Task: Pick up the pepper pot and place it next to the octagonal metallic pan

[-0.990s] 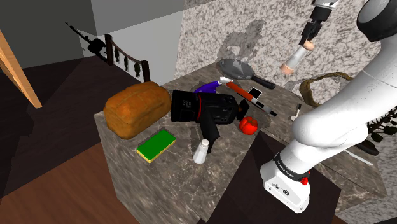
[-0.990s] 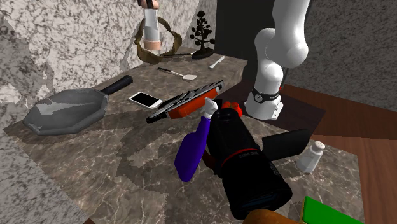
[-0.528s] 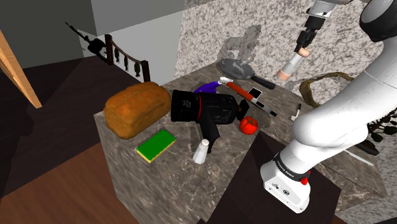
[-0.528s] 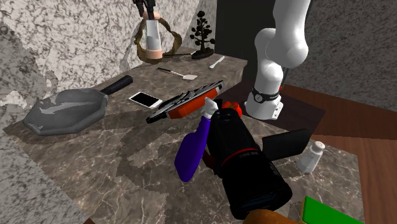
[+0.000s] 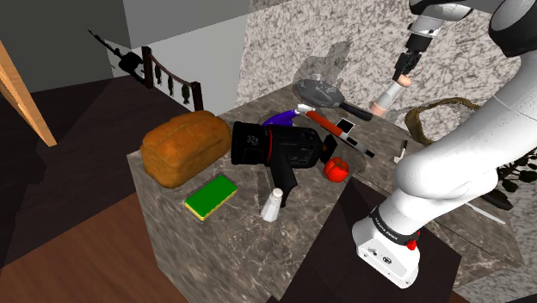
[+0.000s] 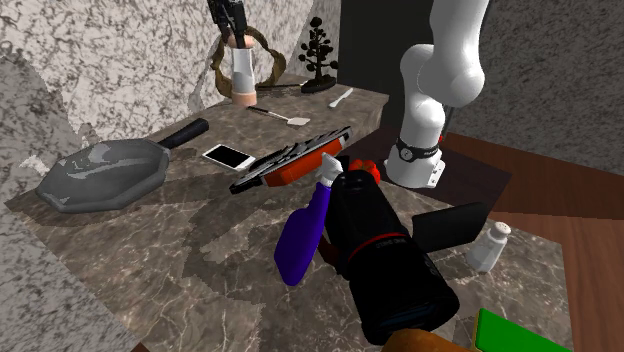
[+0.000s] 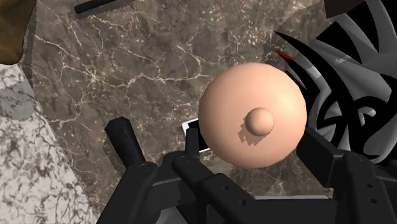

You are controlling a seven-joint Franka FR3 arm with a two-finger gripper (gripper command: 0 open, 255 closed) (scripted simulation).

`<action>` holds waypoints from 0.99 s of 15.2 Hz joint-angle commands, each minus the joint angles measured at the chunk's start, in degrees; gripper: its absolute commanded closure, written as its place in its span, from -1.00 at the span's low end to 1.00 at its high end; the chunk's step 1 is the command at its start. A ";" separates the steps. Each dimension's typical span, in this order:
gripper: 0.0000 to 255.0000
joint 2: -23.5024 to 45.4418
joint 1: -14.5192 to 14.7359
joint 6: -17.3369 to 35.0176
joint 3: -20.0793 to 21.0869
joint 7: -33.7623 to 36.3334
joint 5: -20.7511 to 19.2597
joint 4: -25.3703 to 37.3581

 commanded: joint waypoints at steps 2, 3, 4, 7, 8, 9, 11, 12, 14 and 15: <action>1.00 0.09 -0.01 2.39 -0.02 0.15 0.00 -2.28; 1.00 0.11 -0.02 3.16 -0.03 0.18 0.00 -3.02; 1.00 0.15 -0.03 3.92 -0.04 0.22 0.00 -3.75; 1.00 0.35 -0.06 6.20 -0.08 0.30 0.03 -5.84; 1.00 0.44 -0.07 6.96 -0.10 0.32 0.04 -6.51; 1.00 0.54 -0.09 7.71 -0.11 0.33 0.06 -7.17; 1.00 0.79 -0.12 9.22 -0.15 0.35 0.12 -8.45; 1.00 0.94 -0.13 9.98 -0.16 0.36 0.15 -9.06; 1.00 1.26 -0.16 11.48 -0.20 0.36 0.23 -10.26; 1.00 1.44 -0.18 12.23 -0.22 0.36 0.28 -10.84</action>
